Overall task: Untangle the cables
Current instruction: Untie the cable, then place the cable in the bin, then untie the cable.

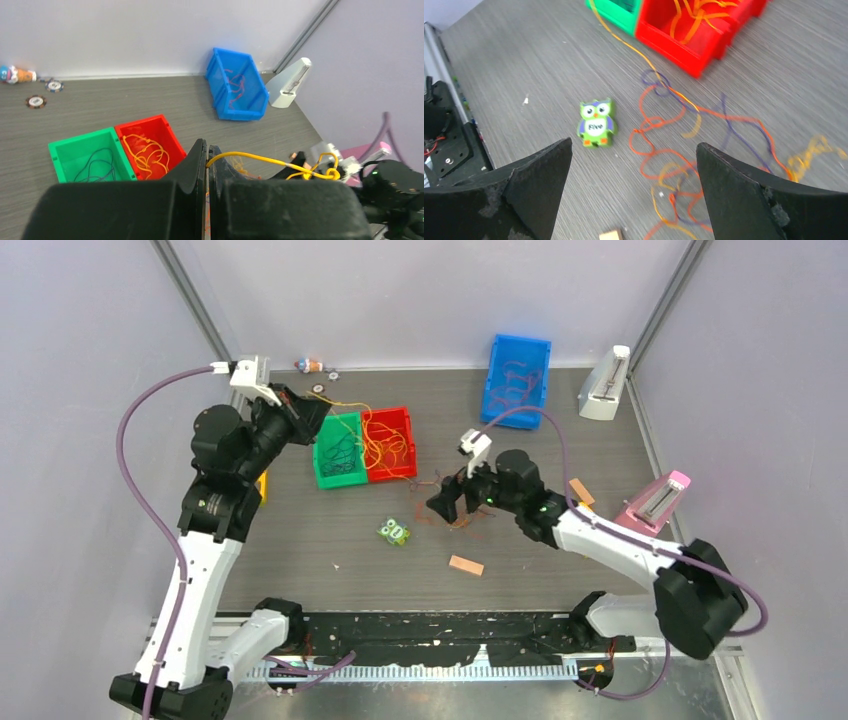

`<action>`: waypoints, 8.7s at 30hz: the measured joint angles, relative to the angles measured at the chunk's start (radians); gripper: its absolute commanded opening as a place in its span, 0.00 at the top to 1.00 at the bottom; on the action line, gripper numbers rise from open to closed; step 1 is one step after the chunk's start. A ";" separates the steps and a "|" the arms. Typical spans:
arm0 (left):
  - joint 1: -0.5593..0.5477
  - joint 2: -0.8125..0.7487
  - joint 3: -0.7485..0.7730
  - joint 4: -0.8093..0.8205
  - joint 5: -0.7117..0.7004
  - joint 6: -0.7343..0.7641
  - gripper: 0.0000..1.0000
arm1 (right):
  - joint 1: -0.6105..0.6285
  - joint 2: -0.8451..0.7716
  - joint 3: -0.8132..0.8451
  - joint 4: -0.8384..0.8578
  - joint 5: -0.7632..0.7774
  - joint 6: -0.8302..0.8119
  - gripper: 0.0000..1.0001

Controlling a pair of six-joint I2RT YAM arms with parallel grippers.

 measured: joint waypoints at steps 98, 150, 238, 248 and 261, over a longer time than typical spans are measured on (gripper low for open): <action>0.000 0.604 0.494 -0.100 0.000 0.039 1.00 | -0.315 -0.307 -0.426 0.261 0.198 0.233 0.12; -0.141 0.658 -0.017 0.152 -0.206 -0.516 1.00 | -0.315 -0.333 -0.443 0.297 0.209 0.237 0.12; -0.290 0.685 0.338 -0.601 -0.489 -0.102 0.00 | -0.315 -0.199 -0.397 0.227 0.217 0.238 0.02; -0.435 0.423 -0.113 -0.173 -0.174 0.027 0.05 | -0.312 0.020 -0.161 0.043 0.214 0.237 0.28; -0.475 0.351 -0.263 -0.017 -0.089 0.027 0.06 | -0.283 0.399 0.124 -0.044 0.173 0.189 0.79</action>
